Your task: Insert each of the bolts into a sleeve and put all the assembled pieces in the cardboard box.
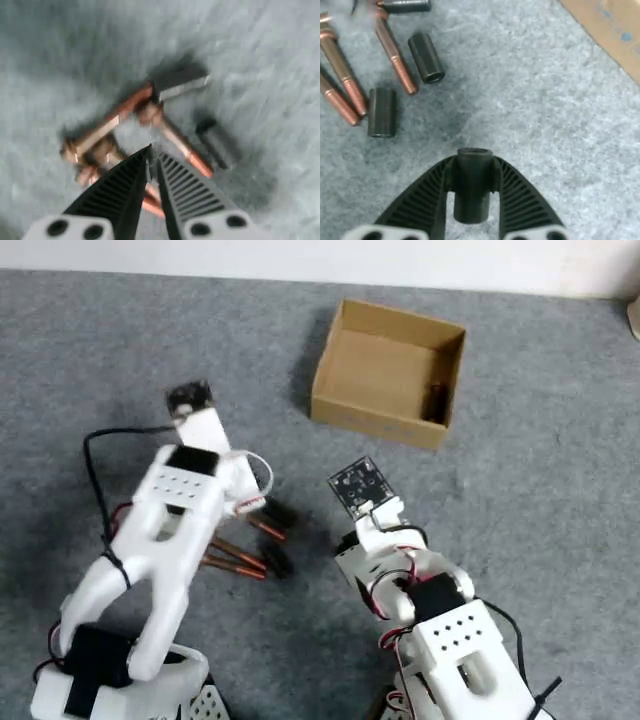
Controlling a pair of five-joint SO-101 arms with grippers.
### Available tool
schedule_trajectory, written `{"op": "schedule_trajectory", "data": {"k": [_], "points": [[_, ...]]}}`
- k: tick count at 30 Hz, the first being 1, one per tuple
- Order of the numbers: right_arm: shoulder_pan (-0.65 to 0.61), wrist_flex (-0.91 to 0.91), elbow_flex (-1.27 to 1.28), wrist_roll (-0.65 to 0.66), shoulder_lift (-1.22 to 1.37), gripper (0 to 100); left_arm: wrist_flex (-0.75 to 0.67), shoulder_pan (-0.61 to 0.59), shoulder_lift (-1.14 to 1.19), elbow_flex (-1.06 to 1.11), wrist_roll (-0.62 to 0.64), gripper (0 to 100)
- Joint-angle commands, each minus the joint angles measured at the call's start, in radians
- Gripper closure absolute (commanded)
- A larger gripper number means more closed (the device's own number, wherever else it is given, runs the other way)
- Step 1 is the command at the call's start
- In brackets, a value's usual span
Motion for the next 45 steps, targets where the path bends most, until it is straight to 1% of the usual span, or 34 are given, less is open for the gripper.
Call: {"op": "schedule_trajectory", "data": {"k": [1, 7, 12, 15, 18, 21, 23, 28, 31, 38, 43, 45], "points": [[0.012, 0.001, 0.001, 0.002, -0.019, 99.5, 0.009, 0.027, 0.005, 0.03, 0.167, 97], [0.012, -0.084, 0.068, 0.006, -0.019, 99.5, -0.014, 0.033, 0.012, 0.042, 0.18, 93], [0.012, -0.087, 0.07, 0.008, -0.019, 99.5, -0.094, 0.033, 0.012, 0.044, 0.18, 86], [0.012, -0.087, 0.073, 0.008, -0.019, 99.5, -0.118, 0.033, 0.013, 0.044, 0.18, 83], [0.01, -0.087, 0.073, 0.006, -0.019, 99.5, -0.152, 0.033, 0.015, 0.062, 0.181, 83], [0.01, -0.087, 0.073, 0.006, -0.019, 99.5, -0.213, 0.033, 0.015, 0.127, 0.181, 83], [0.01, -0.087, 0.073, 0.006, -0.019, 99.5, -0.23, 0.031, 0.013, 0.156, 0.183, 83], [0.01, -0.087, 0.074, 0.005, -0.019, 99.5, -0.233, 0.028, 0.013, 0.174, 0.184, 83], [0.01, -0.087, 0.074, 0.003, -0.019, 99.5, -0.233, 0.027, 0.019, 0.174, 0.213, 83], [0.01, -0.087, 0.074, 0.003, -0.019, 99.5, -0.264, 0.025, 0.199, 0.097, 0.215, 83], [0.01, -0.087, 0.076, 0.003, -0.019, 99.5, -0.164, 0.025, 0.254, 0.022, 0.216, 83], [0.01, -0.087, 0.076, 0.003, -0.019, 99.5, -0.146, 0.025, 0.269, 0.007, 0.216, 83]]}}
